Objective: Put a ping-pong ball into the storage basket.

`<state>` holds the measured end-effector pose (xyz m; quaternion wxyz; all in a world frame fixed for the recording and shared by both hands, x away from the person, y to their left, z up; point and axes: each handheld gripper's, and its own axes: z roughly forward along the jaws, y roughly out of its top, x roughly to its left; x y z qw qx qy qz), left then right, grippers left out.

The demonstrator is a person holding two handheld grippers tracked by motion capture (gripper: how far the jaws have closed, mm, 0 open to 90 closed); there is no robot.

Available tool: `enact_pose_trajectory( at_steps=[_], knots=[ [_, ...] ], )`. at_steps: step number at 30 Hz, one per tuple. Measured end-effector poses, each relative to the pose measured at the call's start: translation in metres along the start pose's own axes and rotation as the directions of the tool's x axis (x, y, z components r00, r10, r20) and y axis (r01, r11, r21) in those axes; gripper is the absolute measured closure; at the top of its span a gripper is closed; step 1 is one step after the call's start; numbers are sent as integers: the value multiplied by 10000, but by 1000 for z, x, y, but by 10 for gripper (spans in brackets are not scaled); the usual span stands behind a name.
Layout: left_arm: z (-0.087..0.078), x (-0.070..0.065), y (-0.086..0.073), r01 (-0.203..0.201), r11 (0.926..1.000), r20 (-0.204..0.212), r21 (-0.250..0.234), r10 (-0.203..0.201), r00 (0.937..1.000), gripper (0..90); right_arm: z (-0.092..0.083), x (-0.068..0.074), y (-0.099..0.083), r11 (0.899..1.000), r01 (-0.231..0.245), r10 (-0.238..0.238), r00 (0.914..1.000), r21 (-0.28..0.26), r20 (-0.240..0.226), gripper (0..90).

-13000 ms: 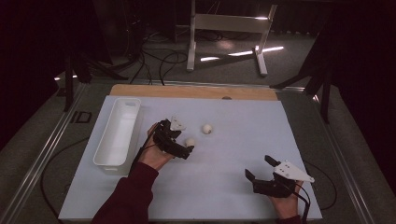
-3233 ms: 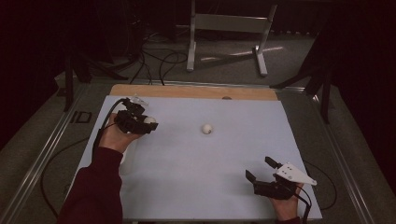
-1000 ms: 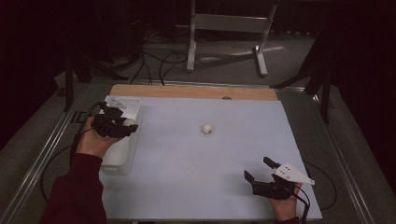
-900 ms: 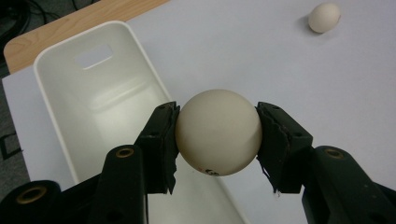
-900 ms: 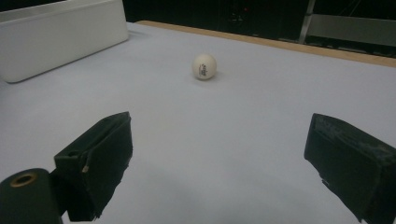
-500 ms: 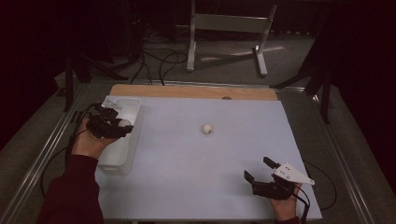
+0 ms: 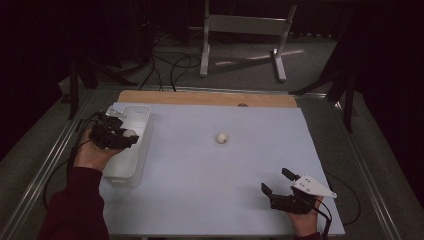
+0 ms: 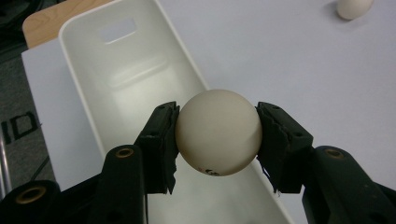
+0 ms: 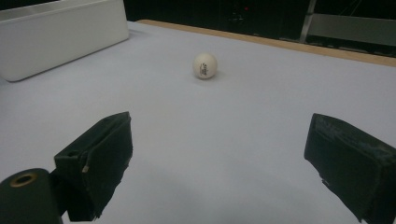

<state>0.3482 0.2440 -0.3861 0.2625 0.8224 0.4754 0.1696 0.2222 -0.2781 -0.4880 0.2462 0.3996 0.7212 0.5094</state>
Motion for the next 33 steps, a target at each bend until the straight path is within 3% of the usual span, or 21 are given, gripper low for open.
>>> enact_pose_trajectory(
  at_steps=[20, 23, 26, 28, 29, 33],
  knots=[
    [6, 8, -8, 405, 9989, -390, 220, -396, 9985, 499, 1, 0, 0, 10000, 18, -18, 10000, -5, -19, 75],
    [4, 7, -8, 493, 9981, -739, -373, -519, 9959, 301, 1, 1, 0, 10000, 22, -22, 10000, 6, -11, 75],
    [3, 9, -7, 794, 9950, -685, -607, -835, 9941, 137, 1, 1, 0, 10000, 34, -34, 10000, 12, -8, 75],
    [1, 10, -6, 920, 9933, -720, -694, -970, 9927, 112, 1, 1, 0, 10000, 28, -27, 10000, 18, -13, 75],
    [1, 10, -6, 954, 9928, -692, -718, -1004, 9925, 58, 2, 1, 0, 10000, 36, -36, 10000, 21, -13, 75],
    [2, 10, -6, 962, 9930, -601, -687, -1004, 9931, 42, 2, 1, 0, 10000, 58, -58, 10000, 21, -18, 75]
  ],
)
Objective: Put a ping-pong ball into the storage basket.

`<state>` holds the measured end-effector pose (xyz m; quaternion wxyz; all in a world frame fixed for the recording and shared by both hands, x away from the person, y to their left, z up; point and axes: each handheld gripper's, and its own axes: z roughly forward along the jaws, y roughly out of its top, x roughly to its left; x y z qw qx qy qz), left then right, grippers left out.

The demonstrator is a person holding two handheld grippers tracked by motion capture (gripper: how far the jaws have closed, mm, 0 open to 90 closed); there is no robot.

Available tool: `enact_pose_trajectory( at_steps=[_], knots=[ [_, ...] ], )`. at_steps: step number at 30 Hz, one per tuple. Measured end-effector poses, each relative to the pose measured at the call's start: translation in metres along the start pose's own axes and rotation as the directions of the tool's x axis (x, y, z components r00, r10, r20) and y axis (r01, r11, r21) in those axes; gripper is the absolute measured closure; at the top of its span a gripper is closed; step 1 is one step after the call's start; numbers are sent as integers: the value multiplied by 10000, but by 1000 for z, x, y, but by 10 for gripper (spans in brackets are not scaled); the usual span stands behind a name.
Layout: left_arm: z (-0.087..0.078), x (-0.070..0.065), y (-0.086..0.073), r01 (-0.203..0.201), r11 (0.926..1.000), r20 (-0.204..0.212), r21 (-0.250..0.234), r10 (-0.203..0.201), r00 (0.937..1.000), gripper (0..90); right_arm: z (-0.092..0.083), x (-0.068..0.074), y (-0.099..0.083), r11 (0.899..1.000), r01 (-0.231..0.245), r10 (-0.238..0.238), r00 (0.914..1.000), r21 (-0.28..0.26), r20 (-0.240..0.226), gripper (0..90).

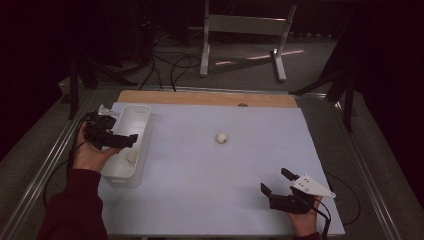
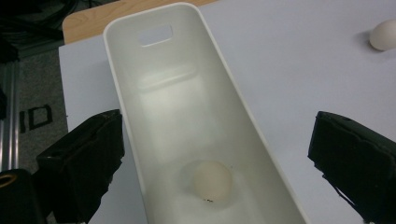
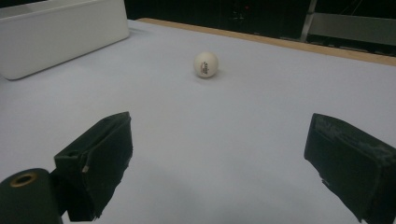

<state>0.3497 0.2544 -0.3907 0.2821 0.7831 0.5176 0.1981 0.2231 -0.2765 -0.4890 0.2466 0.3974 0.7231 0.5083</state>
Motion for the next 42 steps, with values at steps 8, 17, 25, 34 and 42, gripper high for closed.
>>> enact_pose_trajectory(
  at_steps=[8, 17, 25, 34, 42],
  knots=[
    [4, -6, 2, -160, 9998, 97, 133, 158, 9998, 38, 0, 0, 0, 10000, -13, 13, 10000, -6, 24, 75],
    [7, -13, 5, -317, 9993, 246, 176, 313, 9992, 38, 0, 0, 0, 10000, -13, 13, 10000, 5, 28, 75],
    [8, -20, 7, -424, 9990, 399, 167, 417, 9983, 37, 0, 0, 0, 10000, 14, -14, 10000, -15, 20, 75],
    [10, -29, 10, -446, 9990, 642, 59, 441, 9970, 39, 0, 0, 0, 10000, -11, 11, 10000, -55, 41, 75],
    [13, -38, 13, -567, 9984, 682, 18, 564, 9961, 37, -1, 0, 0, 10000, -46, 47, 10000, -77, 61, 74]
  ],
)
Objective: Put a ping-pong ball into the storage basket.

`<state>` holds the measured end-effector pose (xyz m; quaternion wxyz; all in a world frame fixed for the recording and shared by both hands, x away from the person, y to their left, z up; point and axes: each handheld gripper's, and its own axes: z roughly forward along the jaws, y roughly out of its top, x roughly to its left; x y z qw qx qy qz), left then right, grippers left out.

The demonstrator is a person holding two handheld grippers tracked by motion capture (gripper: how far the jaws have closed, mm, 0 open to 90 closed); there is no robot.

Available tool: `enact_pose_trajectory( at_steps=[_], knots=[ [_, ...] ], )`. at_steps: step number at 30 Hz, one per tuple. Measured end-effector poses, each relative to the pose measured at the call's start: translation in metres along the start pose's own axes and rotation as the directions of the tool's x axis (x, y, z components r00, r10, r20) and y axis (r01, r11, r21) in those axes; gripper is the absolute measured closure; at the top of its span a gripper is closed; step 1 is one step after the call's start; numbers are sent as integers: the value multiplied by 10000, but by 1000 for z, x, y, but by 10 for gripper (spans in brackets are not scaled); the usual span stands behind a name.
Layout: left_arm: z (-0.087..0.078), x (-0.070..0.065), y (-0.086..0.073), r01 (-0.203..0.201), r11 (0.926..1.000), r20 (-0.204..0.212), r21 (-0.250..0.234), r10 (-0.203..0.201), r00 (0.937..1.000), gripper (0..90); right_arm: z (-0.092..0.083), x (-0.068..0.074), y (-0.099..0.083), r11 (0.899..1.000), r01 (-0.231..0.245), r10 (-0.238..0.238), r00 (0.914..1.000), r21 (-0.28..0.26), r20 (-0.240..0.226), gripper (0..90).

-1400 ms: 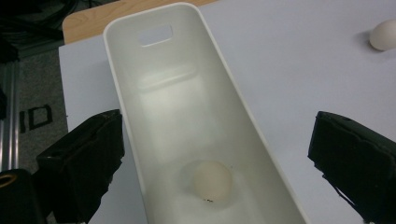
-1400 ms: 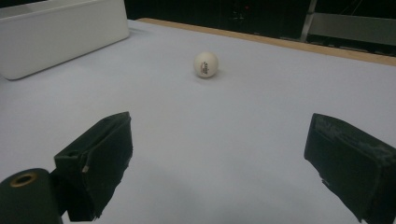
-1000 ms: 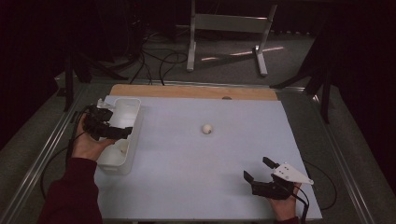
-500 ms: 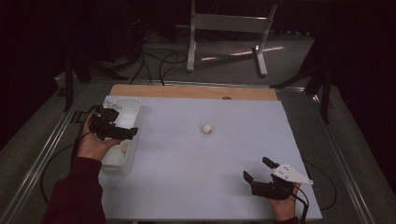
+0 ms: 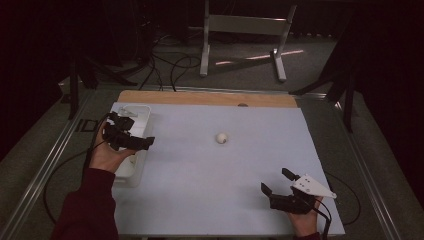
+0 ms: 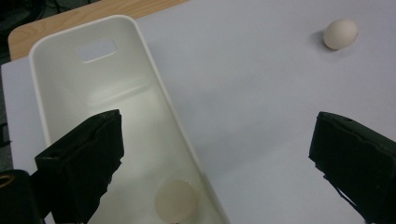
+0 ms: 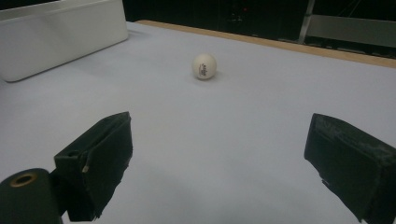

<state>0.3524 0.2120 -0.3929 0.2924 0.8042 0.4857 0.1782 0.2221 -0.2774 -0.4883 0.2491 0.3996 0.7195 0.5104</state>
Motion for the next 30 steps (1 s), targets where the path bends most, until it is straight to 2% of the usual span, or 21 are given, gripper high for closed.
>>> enact_pose_trajectory(
  at_steps=[13, 20, 30],
  knots=[
    [6, -15, 11, -364, 9993, 88, -49, 365, 9993, 36, 0, 1, 0, 10000, 13, -13, 10000, 9, -1, 74],
    [11, -25, 18, -551, 9983, 337, -161, 557, 9979, 22, -1, -1, 0, 10000, 17, -17, 10000, -15, 28, 75],
    [18, -34, 23, -772, 9970, 445, -91, 775, 9960, 14, -1, -2, 0, 10000, -22, 22, 10000, -27, 37, 74]
  ],
)
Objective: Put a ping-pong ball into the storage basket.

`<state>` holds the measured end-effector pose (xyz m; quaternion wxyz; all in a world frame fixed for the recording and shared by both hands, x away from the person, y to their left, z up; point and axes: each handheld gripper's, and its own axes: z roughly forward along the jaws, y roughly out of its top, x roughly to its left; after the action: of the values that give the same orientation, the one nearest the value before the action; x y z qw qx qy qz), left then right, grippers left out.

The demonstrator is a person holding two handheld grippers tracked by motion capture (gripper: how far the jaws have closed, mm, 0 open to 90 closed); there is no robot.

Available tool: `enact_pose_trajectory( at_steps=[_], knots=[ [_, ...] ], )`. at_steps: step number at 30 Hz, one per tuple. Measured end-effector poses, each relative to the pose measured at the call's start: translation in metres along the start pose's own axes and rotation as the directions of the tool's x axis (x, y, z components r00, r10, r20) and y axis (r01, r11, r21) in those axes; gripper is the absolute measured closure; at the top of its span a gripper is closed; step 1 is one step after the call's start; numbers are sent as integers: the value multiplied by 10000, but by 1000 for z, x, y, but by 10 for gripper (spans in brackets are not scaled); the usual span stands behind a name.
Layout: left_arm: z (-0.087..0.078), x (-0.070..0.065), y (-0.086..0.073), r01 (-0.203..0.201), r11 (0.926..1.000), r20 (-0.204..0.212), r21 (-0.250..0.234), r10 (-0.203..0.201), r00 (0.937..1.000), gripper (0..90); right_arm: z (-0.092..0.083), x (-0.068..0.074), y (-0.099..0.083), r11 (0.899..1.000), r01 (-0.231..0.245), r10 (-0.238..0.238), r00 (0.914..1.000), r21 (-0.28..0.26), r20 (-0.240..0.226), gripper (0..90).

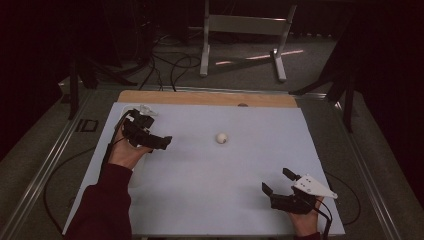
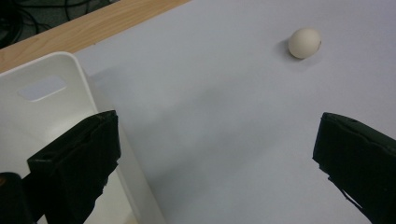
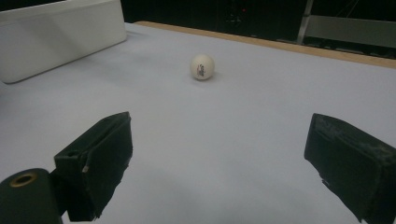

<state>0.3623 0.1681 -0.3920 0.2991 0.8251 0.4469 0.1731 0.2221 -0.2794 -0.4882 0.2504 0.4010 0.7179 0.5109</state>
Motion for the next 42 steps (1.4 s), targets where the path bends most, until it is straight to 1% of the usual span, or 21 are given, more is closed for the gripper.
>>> enact_pose_trajectory(
  at_steps=[9, 20, 26, 28, 33, 39, 42],
  knots=[
    [8, -6, 3, -53, 10000, 204, -17, 54, 9998, 5, -1, -1, 0, 10000, -5, 5, 10000, -30, 25, 74],
    [14, -12, 9, -261, 9997, 256, -37, 262, 9993, 5, -2, -1, 0, 10000, 9, -9, 10000, -10, 56, 74],
    [17, -14, 13, -187, 9997, 325, -137, 191, 9993, 3, -3, -2, 0, 10000, 0, 0, 10000, -39, 83, 74],
    [18, -14, 14, -223, 9997, 365, -122, 228, 9991, 2, -3, -2, 0, 10000, -45, 46, 9999, -41, 95, 74],
    [20, -16, 17, -216, 9996, 474, -205, 226, 9986, 1, -2, -1, 0, 10000, 29, -29, 10000, -40, 61, 74],
    [25, -19, 19, -145, 9997, 629, -211, 158, 9979, 0, -3, -1, 0, 10000, 11, -11, 10000, -70, 76, 74],
    [27, -20, 20, -182, 9996, 683, -202, 196, 9975, 0, -3, -1, 1, 9999, 5, -4, 10000, -102, 78, 74]
  ],
)
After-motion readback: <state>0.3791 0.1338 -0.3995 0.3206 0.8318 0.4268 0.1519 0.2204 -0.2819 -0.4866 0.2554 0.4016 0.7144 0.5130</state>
